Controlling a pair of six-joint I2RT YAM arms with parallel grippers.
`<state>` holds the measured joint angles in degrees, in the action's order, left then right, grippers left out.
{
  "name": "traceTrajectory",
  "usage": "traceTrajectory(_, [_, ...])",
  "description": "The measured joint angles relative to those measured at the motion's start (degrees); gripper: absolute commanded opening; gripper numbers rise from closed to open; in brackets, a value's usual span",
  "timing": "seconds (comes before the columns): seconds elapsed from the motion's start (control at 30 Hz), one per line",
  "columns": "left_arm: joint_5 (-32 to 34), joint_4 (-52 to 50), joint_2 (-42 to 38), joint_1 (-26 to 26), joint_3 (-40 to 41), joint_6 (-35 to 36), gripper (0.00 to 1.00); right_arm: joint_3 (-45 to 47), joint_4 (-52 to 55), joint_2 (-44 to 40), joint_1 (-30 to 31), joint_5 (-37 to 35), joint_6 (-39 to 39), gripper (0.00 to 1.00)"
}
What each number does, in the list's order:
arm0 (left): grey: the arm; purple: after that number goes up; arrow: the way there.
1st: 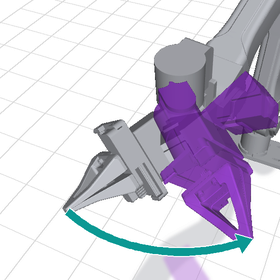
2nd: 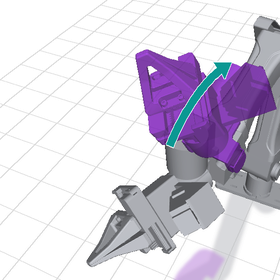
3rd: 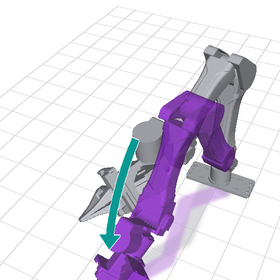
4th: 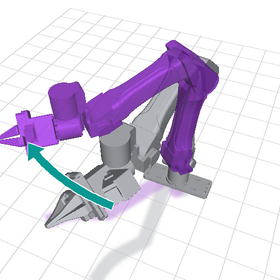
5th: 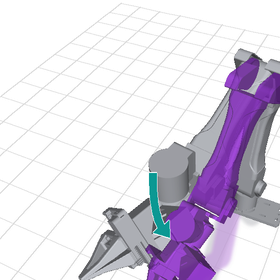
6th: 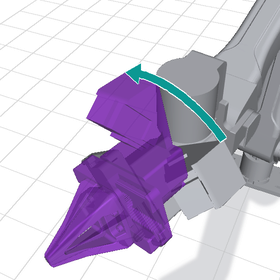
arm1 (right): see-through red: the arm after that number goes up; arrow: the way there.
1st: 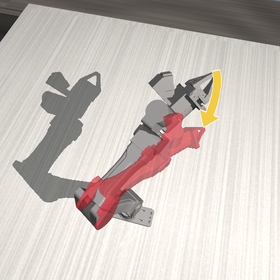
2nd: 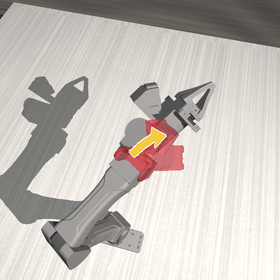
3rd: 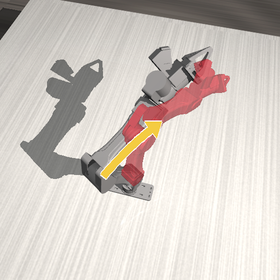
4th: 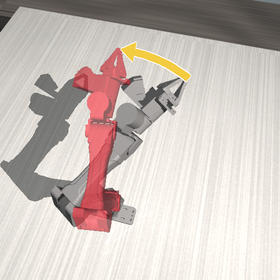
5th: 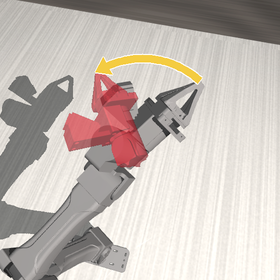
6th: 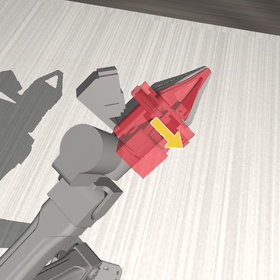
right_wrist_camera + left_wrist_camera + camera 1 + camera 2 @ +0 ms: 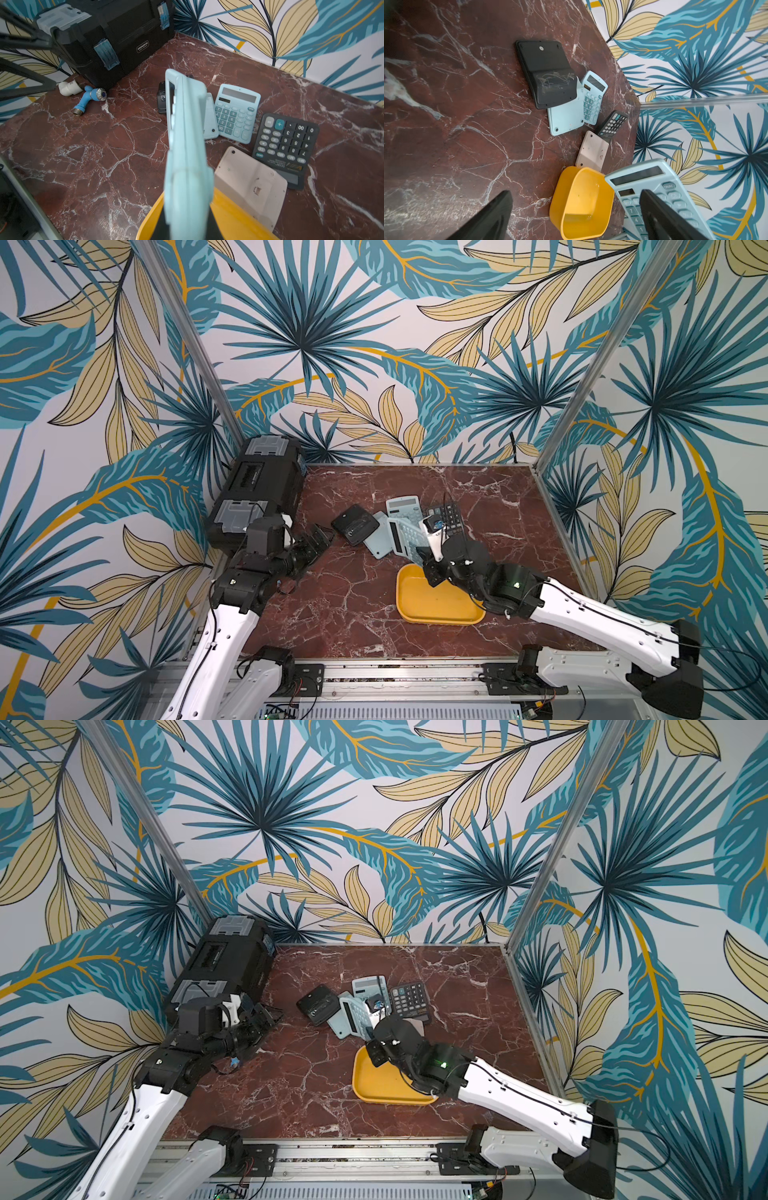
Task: Put the calculator in the storage box
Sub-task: Pick up the calculator at the center of the board, then place the calculator in the storage box.
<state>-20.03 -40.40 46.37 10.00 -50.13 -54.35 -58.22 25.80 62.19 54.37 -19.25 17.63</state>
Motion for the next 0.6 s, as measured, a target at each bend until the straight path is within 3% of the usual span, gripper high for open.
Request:
traceTrajectory(0.27, [-4.0, 9.4, 0.2, 3.1, 7.3, 4.0, 1.0, 0.5, 10.2, -5.5, -12.9, 17.3, 8.4, 0.0])
traceTrajectory(0.47, [-6.0, 14.4, 0.4, 4.8, 8.2, 6.0, 1.0, 3.7, 12.7, -1.9, -19.1, 31.3, 13.1, 0.0])
traceTrajectory(0.6, [-6.4, 16.9, 0.4, 5.3, 10.1, 6.4, 1.0, 5.7, 13.7, 1.5, -20.8, 36.9, 15.0, 0.0])
